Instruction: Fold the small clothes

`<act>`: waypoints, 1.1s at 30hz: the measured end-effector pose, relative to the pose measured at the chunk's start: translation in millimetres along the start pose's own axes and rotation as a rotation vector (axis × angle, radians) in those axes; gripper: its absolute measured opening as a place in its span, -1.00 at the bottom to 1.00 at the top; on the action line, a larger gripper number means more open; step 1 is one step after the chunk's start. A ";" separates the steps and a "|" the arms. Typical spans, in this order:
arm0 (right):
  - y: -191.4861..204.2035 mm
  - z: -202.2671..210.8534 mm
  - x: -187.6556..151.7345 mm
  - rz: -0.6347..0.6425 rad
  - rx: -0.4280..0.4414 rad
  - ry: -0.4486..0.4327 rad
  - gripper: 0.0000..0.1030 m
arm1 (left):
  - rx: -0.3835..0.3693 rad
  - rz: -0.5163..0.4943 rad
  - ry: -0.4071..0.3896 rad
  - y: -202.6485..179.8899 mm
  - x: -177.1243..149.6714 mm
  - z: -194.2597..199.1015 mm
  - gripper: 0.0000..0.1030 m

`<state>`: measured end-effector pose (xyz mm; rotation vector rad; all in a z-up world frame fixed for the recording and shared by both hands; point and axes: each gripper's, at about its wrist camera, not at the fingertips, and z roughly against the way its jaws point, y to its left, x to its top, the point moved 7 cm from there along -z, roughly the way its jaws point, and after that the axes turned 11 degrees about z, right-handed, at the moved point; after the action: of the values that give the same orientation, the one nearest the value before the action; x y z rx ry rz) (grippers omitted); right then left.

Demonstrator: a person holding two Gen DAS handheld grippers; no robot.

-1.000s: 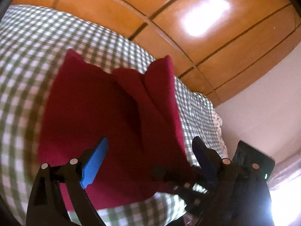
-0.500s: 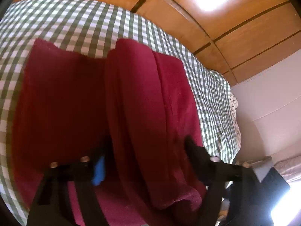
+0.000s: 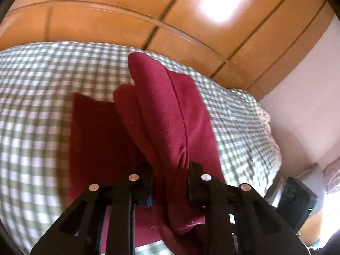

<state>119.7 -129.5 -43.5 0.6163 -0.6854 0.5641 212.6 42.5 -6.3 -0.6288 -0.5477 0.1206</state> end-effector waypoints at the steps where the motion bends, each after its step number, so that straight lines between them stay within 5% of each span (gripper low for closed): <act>1: 8.3 -6.4 2.5 0.013 0.017 0.003 -0.22 | 0.021 0.006 -0.008 11.6 1.2 3.2 -0.59; 8: 45.0 -69.6 1.5 0.057 0.086 0.101 -0.25 | 0.209 0.098 -0.009 93.5 -8.0 -8.4 -0.54; 10: 50.3 -83.3 -3.1 0.084 0.075 0.135 -0.24 | 0.269 0.109 -0.043 105.9 -9.1 -6.6 -0.12; 13: 55.2 -78.1 -4.4 0.081 0.095 0.142 -0.25 | 0.351 0.138 -0.093 112.4 -6.6 6.3 0.18; 15: 53.9 -62.0 -5.4 0.088 0.142 0.150 -0.22 | 0.404 0.137 -0.209 105.7 -1.1 32.2 0.23; 20: 21.4 -15.2 23.5 0.072 0.083 0.058 0.13 | 0.279 0.028 -0.326 63.1 -11.7 60.0 0.23; 23: -18.6 -5.9 60.0 -0.013 -0.007 -0.033 0.21 | 0.283 -0.063 -0.323 45.0 -17.5 44.4 0.23; 29: -43.4 -49.4 133.6 -0.111 -0.022 -0.093 0.21 | 0.322 -0.070 -0.241 55.9 -31.0 13.5 0.23; 33: -52.3 -101.0 161.8 -0.137 -0.031 -0.008 0.20 | 0.334 -0.025 -0.185 78.5 -39.1 -0.7 0.23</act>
<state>298.4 -53.2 -6.6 0.6320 -0.6533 0.4237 184.1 94.9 -70.6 -0.2859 -0.6957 0.2431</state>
